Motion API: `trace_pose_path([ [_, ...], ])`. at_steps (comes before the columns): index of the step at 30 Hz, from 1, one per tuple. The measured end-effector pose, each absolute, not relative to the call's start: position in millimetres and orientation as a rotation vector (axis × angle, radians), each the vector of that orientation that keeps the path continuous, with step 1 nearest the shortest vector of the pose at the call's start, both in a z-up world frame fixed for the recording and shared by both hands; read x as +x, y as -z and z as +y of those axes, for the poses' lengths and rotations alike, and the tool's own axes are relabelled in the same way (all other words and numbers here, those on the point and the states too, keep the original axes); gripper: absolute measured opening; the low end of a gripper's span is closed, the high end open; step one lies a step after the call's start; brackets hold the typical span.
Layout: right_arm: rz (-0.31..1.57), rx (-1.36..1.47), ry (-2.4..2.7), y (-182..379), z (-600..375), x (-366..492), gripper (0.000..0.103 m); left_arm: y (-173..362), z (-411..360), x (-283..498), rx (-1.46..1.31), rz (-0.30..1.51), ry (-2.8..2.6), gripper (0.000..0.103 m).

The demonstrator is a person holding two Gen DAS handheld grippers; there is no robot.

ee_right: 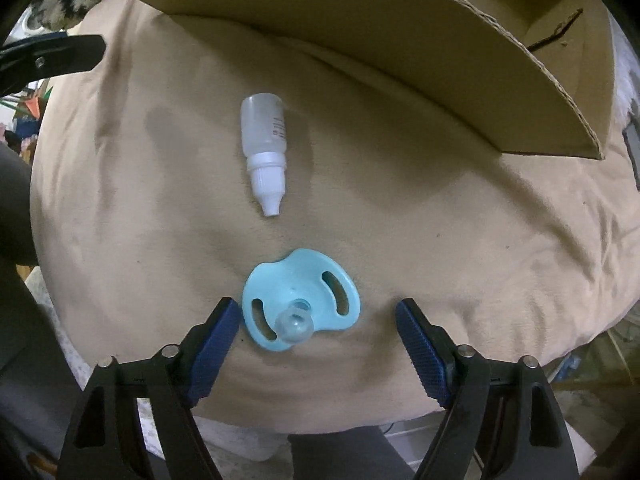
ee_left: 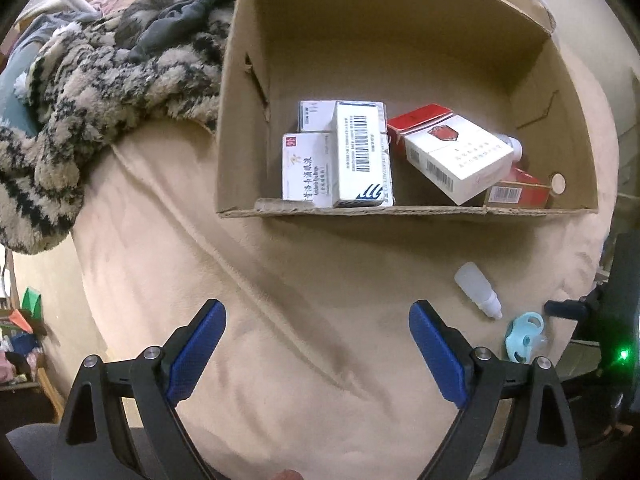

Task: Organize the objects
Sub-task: 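Grasp the light-blue pacifier with the right tool while the left tool grasps the dropper bottle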

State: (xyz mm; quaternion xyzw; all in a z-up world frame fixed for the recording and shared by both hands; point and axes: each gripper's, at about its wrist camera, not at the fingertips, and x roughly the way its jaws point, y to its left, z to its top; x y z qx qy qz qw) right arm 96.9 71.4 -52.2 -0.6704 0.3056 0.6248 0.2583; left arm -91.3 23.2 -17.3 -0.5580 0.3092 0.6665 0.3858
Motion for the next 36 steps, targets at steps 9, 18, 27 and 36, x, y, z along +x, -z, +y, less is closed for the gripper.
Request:
trace_pose_path([
  [9,0.786,-1.743,-1.778,28.2,67.7,99.2,0.058,19.1,23.4,-77.2,-1.391,0.827,-1.671,0.092],
  [18,0.847,-1.185,-1.915,-70.9,97.9,145.1,0.058,21.1,26.6,-55.8,-1.32,0.907,-1.622,0.092],
  [27,0.912,-0.967,-1.9,-87.9,121.4,162.7,0.058,28.4,36.1,-11.5,-1.203,1.053,-1.519,0.092],
  [36,0.954,-0.896,-1.922,-97.5,133.6,167.3,0.058,22.1,59.6,24.3,-1.089,1.122,-1.398,0.092],
])
